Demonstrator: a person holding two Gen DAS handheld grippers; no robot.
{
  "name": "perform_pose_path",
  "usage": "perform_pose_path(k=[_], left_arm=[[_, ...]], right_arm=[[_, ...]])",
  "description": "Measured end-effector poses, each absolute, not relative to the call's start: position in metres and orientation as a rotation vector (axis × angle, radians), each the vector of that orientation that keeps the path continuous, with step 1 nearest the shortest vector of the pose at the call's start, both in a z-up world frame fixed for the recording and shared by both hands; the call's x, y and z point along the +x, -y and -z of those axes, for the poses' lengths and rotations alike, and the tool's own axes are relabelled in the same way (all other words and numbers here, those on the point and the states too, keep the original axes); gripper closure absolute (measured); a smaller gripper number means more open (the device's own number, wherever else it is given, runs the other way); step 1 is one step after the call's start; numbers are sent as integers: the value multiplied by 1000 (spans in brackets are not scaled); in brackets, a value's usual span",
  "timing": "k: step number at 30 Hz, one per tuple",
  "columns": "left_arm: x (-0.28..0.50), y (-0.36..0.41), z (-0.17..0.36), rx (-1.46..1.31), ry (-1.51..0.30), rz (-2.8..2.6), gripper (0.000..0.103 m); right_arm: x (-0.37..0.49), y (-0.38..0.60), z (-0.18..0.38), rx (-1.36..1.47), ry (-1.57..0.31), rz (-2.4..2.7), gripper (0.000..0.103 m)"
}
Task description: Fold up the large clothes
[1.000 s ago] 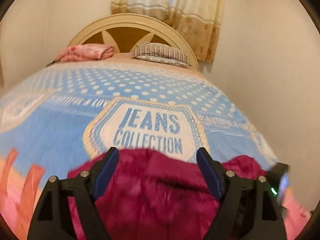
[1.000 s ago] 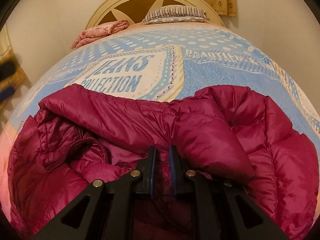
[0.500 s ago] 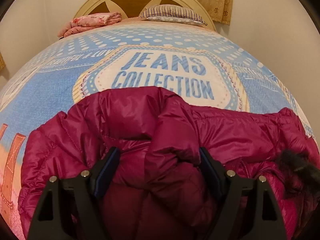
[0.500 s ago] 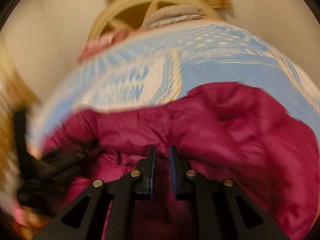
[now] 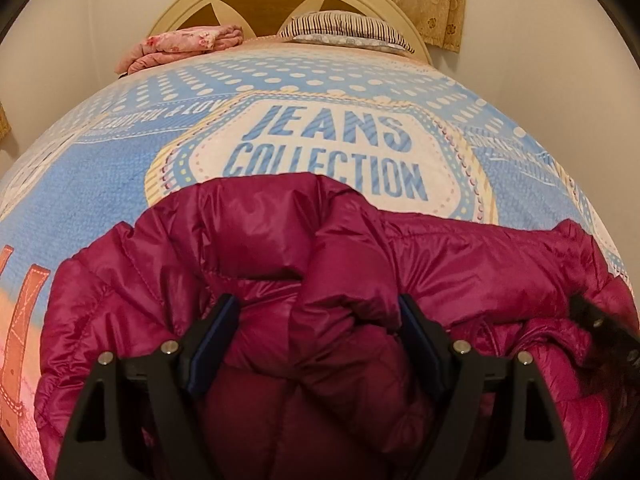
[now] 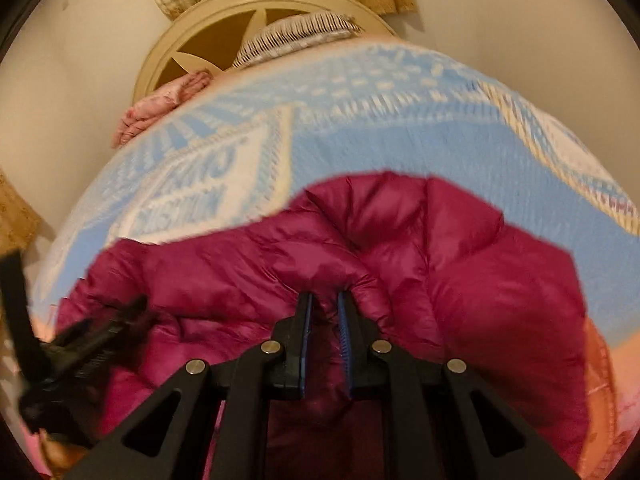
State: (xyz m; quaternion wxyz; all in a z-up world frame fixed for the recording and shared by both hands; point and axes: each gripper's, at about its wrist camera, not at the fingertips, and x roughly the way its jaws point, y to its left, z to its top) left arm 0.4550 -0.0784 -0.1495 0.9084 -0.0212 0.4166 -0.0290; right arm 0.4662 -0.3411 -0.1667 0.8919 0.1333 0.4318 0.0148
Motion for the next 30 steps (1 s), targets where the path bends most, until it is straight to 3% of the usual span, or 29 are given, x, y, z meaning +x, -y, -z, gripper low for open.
perform_pose_path(k=[12,19,30], left_arm=[[456,77,150,-42,-858,56,20],[445,73,143,-67,-829,48,20],[332,52,90,-19,-705,171,19]], right_arm=[[474,319,171,101,-867,38,90],[462,322,164,134,-848,43,90],[341,333,77,290,-664,-28,89]])
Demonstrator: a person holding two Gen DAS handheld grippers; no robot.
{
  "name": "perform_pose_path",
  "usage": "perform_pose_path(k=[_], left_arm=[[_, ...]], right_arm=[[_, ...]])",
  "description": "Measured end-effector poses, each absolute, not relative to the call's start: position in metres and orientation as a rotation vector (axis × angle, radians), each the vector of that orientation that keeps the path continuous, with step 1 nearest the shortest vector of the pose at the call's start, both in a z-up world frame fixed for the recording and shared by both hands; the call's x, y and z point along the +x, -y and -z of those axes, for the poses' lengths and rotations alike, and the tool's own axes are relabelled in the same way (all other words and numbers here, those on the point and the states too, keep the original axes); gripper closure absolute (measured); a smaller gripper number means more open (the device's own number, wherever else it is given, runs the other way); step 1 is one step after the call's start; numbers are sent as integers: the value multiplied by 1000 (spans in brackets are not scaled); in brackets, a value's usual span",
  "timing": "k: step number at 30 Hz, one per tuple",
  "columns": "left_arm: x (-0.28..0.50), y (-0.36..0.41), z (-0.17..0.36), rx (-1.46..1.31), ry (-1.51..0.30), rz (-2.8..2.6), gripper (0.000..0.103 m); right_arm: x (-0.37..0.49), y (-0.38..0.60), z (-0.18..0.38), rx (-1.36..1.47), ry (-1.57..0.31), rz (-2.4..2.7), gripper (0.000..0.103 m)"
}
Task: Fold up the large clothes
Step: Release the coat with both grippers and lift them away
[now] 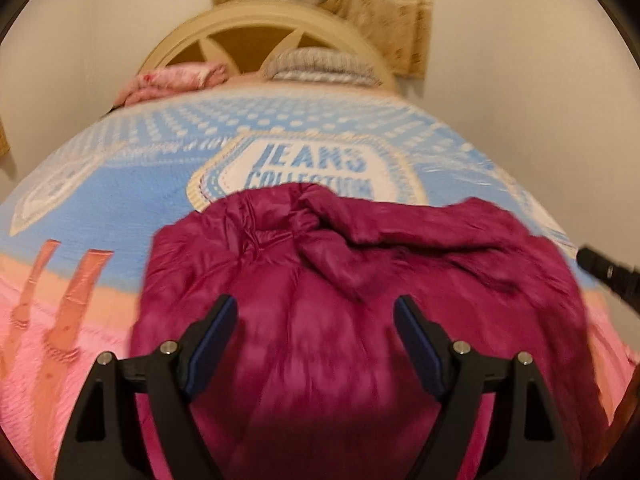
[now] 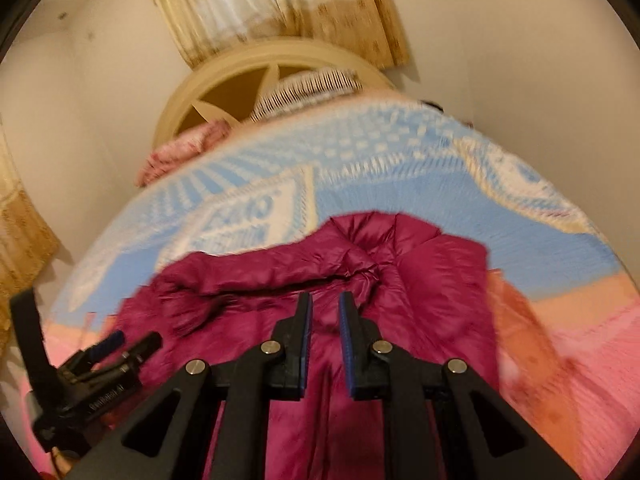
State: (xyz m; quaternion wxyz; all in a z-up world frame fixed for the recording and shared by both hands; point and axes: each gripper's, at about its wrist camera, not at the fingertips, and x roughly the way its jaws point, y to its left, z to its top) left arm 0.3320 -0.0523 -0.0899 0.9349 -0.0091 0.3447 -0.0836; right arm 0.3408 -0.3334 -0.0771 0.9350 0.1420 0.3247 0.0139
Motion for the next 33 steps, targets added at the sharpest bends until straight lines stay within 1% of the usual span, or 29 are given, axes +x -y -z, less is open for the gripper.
perform_pose_path(k=[1,3,5,6,15,19,23,25,26,27,29,33], left_arm=[[323,51,85,-11,-692,174,19],[291,42,72,2,-650,194,12],[269,35,64,-4,-630,206,8],[256,30,61,-11,-626,216,7],[175,-1,58,-37,-627,289,7],[145,-20,60,-46,-637,309,7],[115,-42,60,-66,-631,336,7],[101,-53,62,-54,-629,329,7],[95,-57,63,-48,-627,322,7],[87,-63,65,-41,-623,310,7],[70,-72,70,-45,-623,304,7],[45,-90,83,-86,-643,318,4]], right_arm=[[320,336,65,295,-632,-42,89],[285,339,46,284,-582,-48,89],[253,343,32,274,-548,-39,89],[242,345,28,276,-540,-36,89],[128,355,17,311,-503,-70,89],[80,360,5,289,-472,-76,89],[20,380,-7,330,-445,-83,89],[-7,389,-12,340,-445,-81,84],[-20,393,-14,341,-449,-77,68],[-31,397,-15,339,-454,-70,44],[-60,401,-18,316,-446,-52,28],[-101,402,-8,265,-489,-39,28]])
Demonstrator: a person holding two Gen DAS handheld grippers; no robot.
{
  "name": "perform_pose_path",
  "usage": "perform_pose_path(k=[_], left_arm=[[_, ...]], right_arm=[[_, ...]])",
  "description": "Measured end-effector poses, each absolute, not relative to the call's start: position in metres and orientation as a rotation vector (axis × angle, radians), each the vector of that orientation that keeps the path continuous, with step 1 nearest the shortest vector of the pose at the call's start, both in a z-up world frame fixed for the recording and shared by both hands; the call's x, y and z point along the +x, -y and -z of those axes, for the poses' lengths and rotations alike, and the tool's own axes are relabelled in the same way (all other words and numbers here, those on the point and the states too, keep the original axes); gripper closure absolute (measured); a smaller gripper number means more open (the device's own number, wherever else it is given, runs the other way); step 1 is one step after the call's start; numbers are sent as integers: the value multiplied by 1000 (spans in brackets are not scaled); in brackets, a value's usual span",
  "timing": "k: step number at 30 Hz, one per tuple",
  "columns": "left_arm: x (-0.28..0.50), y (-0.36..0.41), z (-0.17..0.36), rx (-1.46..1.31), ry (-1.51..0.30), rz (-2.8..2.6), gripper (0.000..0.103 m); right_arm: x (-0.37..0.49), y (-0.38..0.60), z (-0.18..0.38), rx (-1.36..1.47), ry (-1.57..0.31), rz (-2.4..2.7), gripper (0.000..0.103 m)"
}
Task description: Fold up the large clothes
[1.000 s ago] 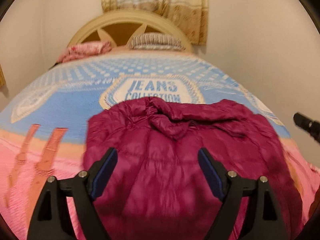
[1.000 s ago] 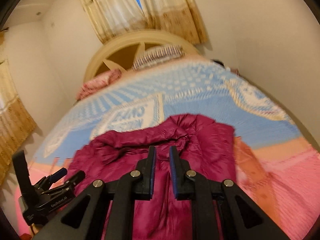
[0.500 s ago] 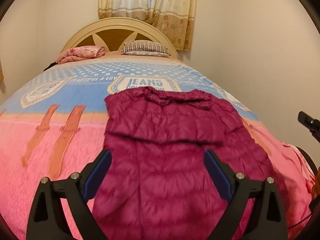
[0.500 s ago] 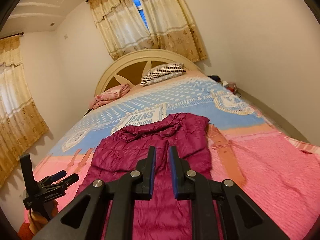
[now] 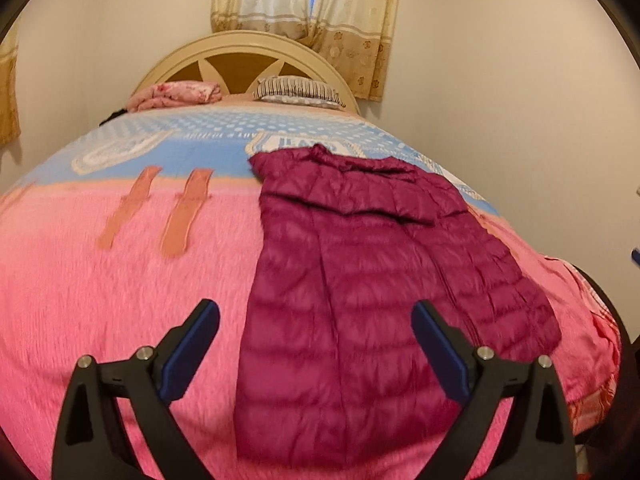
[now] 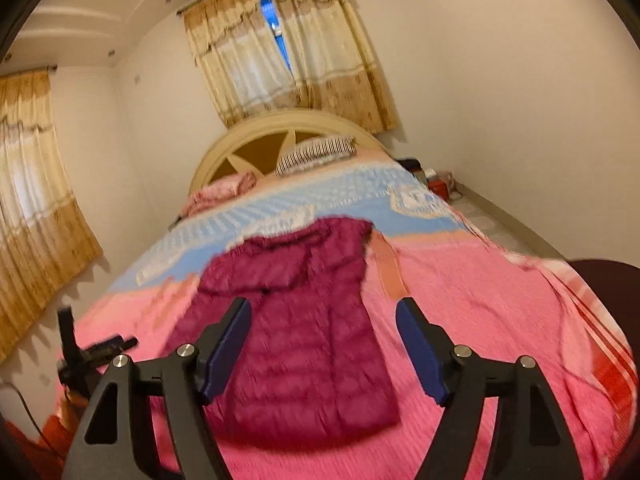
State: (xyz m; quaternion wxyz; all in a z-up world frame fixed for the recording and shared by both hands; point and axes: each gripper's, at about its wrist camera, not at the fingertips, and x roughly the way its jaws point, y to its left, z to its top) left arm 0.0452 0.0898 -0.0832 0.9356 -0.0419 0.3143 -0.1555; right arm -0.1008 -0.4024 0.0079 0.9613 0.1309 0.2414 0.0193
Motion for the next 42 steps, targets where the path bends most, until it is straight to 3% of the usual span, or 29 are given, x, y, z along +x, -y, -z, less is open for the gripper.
perform_pose_path(k=[10,25,26,27,29,39,40,42], left_arm=[[11,-112,126,-142,-755,403,4],[25,-129,170,-229,-855,446,7],[26,-128,172,-242,-863,468,14],[27,-128,174,-247,-870,482,22],[27,-128,178,-237,-884,493,24],[42,-133,178,-300,-897,500,24],[40,-130,179,-284,-893,498,26],[40,-126,181,-261,-895,487,58]], right_arm=[[-88,402,88,323,-756,-45,28],[-27,389,155,295,-961,-24,29],[-27,387,155,277,-962,-26,36],[-26,385,155,269,-968,-26,52],[-26,384,158,242,-988,-13,60],[-12,377,170,234,-1027,-49,60],[-12,376,171,237,-1026,-52,61],[-13,377,171,249,-1019,-54,71]])
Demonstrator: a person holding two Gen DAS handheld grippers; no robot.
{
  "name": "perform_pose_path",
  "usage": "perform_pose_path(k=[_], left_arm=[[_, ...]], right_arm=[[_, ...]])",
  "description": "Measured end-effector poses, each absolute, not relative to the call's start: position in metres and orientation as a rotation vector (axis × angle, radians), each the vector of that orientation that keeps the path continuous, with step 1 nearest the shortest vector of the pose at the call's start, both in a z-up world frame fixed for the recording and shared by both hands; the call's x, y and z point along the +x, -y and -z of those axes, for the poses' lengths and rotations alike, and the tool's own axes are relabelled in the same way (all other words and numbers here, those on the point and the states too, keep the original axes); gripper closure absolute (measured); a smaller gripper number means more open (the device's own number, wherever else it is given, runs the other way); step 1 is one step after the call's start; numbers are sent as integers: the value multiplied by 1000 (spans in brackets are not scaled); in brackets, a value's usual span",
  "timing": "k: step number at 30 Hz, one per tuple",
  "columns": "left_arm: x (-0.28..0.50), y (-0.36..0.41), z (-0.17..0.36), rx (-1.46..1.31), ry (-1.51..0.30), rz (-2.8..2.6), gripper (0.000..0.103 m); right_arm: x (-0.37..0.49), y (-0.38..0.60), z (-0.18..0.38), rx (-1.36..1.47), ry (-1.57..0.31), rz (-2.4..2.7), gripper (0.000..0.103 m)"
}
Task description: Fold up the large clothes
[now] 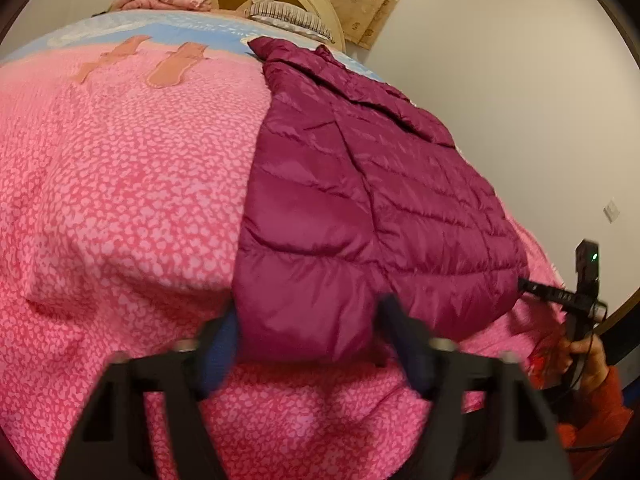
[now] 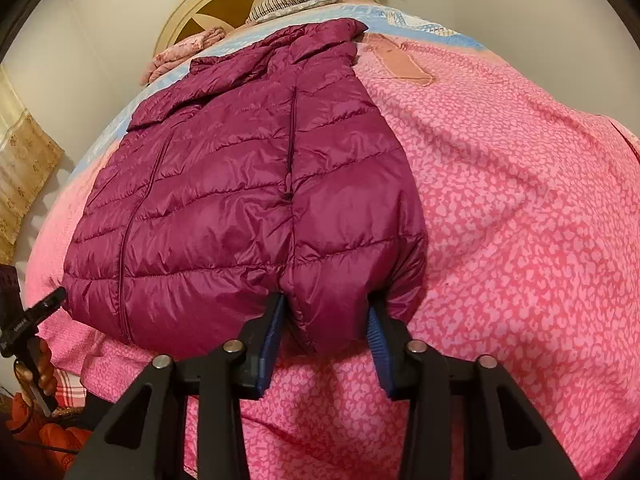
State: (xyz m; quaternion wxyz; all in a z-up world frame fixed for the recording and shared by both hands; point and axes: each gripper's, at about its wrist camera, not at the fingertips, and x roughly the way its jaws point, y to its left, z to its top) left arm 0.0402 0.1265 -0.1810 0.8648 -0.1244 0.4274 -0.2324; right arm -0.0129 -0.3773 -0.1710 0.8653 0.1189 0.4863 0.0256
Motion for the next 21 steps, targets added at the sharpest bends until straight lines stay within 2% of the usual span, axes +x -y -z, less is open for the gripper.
perform_pose_path(k=[2,3,4,11,21], left_arm=[[38,-128,183,-274,-905,483,74],[38,-131,181,-295,-900,493,83],[37,-132,179,-308,-893,504,88],[15,-115,137,-205,-743,539,92],[-2,-131,113,-224,-681,589,94]], right_arm=[[-16,379,169,285,-1005,-72,82],[-18,379,168,287,-1000,-76,85],[-19,378,165,282,-993,-78,86],[-31,364,141,218,-924,-76,91],[-62,359,99,210,-815,-131,93]])
